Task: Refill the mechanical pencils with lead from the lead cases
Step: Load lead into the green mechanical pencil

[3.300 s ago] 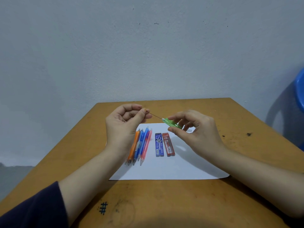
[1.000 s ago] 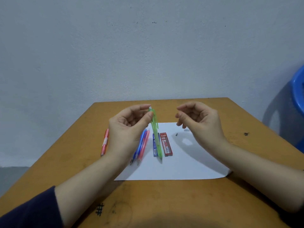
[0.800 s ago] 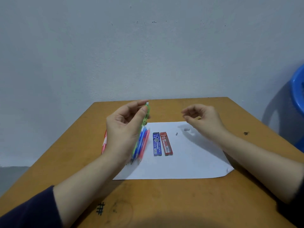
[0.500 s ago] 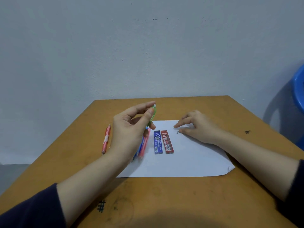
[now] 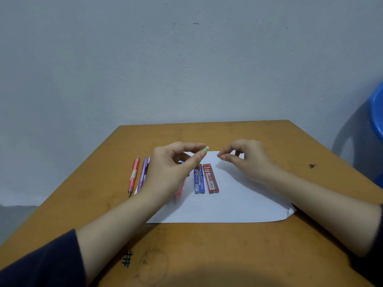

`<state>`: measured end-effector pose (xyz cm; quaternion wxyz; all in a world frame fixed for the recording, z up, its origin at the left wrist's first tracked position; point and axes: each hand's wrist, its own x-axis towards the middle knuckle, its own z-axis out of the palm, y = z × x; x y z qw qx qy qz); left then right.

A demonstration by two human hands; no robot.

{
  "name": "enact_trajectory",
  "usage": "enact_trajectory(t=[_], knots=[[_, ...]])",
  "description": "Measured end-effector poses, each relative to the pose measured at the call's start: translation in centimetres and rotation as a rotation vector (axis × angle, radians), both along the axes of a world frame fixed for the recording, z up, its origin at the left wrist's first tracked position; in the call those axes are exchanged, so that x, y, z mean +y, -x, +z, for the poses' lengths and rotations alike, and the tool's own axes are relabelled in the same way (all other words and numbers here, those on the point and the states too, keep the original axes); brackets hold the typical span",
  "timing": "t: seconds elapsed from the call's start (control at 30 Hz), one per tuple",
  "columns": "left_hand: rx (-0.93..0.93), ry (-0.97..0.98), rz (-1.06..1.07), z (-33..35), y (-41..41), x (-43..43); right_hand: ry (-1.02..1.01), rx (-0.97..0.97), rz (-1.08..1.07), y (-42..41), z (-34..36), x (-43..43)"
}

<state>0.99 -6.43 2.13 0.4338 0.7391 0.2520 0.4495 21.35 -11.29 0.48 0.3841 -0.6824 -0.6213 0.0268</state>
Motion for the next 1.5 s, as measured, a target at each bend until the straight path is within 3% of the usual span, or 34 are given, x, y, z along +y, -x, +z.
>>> enact_trajectory(t=[0.37,0.73,1.2,1.5], knots=[[0.107,-0.142,-0.036,-0.4,0.1,0.2,-0.164,0.429,0.164,3.6,1.9,-1.9],[0.130,-0.169,-0.015,-0.4,0.2,0.3,-0.161,0.387,0.185,3.9,2.1,-2.4],[0.105,-0.378,0.019,-0.8,0.1,0.7,-0.264,0.149,0.199,4.1,1.8,-2.6],[0.027,-0.421,0.022,-1.0,-0.1,1.3,-0.087,0.725,0.243,3.7,1.6,-2.0]])
